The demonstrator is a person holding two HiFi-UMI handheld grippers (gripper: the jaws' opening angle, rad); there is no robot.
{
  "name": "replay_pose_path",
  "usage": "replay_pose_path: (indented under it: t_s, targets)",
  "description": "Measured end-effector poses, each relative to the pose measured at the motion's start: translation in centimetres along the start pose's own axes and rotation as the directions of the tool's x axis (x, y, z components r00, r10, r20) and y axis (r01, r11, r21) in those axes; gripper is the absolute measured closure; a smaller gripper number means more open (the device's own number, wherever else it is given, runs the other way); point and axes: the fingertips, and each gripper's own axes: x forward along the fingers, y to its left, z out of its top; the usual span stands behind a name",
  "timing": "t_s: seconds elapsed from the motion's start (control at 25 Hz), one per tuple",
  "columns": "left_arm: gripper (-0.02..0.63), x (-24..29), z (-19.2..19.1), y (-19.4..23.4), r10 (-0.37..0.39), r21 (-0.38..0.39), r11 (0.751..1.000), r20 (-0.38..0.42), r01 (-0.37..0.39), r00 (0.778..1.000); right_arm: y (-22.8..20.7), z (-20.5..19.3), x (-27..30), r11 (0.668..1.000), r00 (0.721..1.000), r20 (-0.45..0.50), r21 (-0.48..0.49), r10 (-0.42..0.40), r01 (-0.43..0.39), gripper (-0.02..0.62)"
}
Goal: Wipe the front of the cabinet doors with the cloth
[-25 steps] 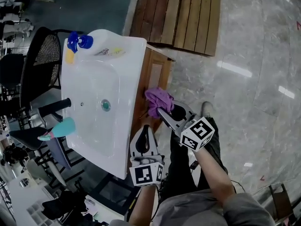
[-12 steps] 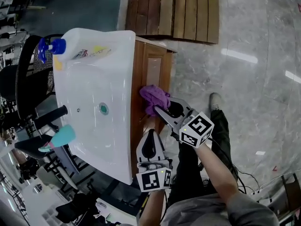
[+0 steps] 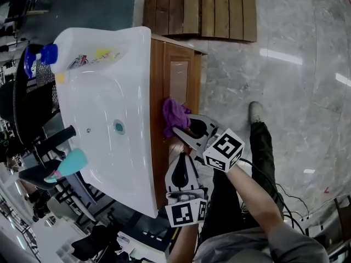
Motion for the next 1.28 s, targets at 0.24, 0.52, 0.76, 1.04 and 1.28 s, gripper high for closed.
replay_pose_path:
  t_s: [0.24, 0.52, 0.76, 1.04, 1.28]
  targets:
    - [0.591, -0.2, -0.7, 0.7, 0.010, -0.018, 1.000, -0.002, -0.010, 1.000, -0.3, 0.0, 0.3, 1.000, 1.000, 0.001, -0.017, -0.009, 0.009, 0.489]
    - [0.591, -0.2, -0.9, 0.9, 0.008, -0.040, 0.999, 0.002, -0.008, 1.000, -0.9, -0.3, 0.7, 0.999, 0.999, -0.017, -0.027, -0.027, 0.027, 0.491]
    - [0.591, 0.1, -1.2, 1.2, 0.013, -0.047, 0.999, -0.001, -0.013, 1.000, -1.9, -0.9, 0.9, 0.998, 0.998, -0.026, -0.016, -0.056, 0.055, 0.491]
    - [0.595, 0.4, -1.9, 1.5, 0.008, -0.052, 0.999, -0.021, -0.009, 1.000, -3.7, -2.1, 1.3, 0.996, 0.995, -0.046, -0.002, -0.092, 0.092, 0.491]
    - [0.597, 0.8, -2.6, 1.6, -0.001, -0.057, 0.998, -0.037, -0.001, 0.999, -4.6, -2.5, 1.6, 0.995, 0.994, -0.048, -0.002, -0.098, 0.098, 0.491]
